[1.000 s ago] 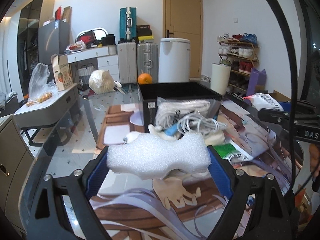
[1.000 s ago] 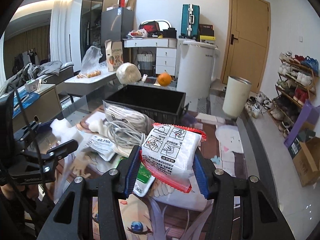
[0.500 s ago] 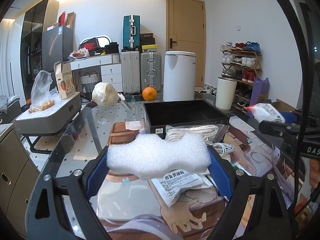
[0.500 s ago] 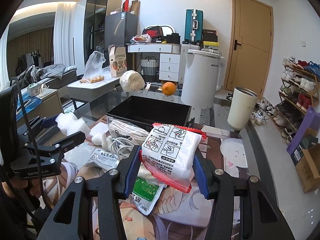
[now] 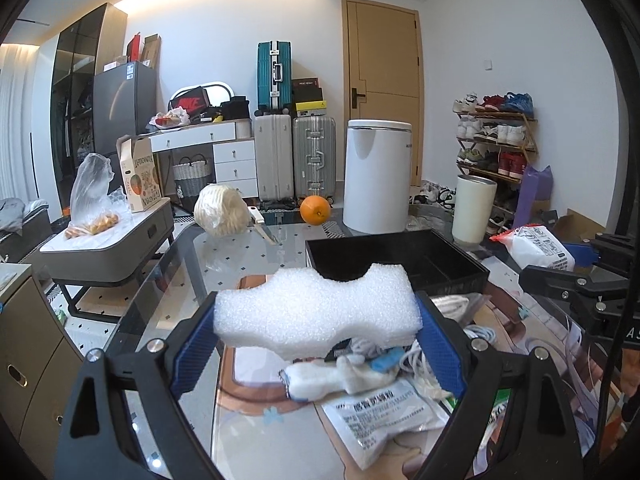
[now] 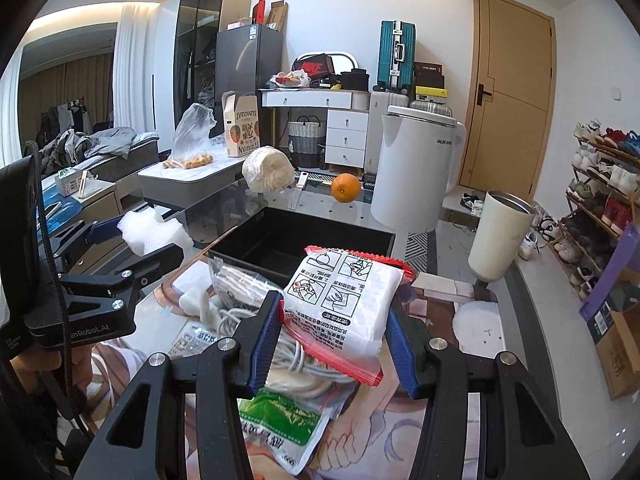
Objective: Organize soft objects
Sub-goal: 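Lift the foam with the left gripper while the right gripper carries the packet over the black box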
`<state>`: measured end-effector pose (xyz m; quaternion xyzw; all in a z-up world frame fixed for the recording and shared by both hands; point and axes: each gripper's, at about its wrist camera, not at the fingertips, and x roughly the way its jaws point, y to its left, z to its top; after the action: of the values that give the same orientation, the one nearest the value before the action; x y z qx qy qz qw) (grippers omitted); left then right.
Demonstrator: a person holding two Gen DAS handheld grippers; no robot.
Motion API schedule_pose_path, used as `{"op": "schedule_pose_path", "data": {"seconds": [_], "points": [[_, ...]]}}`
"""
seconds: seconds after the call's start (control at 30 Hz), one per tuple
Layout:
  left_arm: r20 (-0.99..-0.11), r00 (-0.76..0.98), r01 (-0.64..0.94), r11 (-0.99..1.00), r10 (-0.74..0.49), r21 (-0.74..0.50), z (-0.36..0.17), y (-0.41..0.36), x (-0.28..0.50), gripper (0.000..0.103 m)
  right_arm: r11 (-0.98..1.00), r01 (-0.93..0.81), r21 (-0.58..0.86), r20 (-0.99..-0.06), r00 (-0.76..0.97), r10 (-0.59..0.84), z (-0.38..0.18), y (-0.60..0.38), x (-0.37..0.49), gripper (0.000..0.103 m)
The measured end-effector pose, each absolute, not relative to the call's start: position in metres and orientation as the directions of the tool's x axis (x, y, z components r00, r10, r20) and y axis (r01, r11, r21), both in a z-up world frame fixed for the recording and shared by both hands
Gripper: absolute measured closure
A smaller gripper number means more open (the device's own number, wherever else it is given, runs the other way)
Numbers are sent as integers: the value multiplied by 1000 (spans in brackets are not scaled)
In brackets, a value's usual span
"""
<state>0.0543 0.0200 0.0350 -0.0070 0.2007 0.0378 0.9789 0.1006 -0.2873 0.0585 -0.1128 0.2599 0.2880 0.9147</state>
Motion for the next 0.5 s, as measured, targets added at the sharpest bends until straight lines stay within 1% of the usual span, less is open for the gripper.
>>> {"op": "schedule_pose_path", "data": {"seconds": [0.5], "points": [[-391, 917, -87, 996, 77, -10, 41, 29, 91, 12, 796, -602, -59, -559, 681, 473, 59, -271, 143, 52]]}}
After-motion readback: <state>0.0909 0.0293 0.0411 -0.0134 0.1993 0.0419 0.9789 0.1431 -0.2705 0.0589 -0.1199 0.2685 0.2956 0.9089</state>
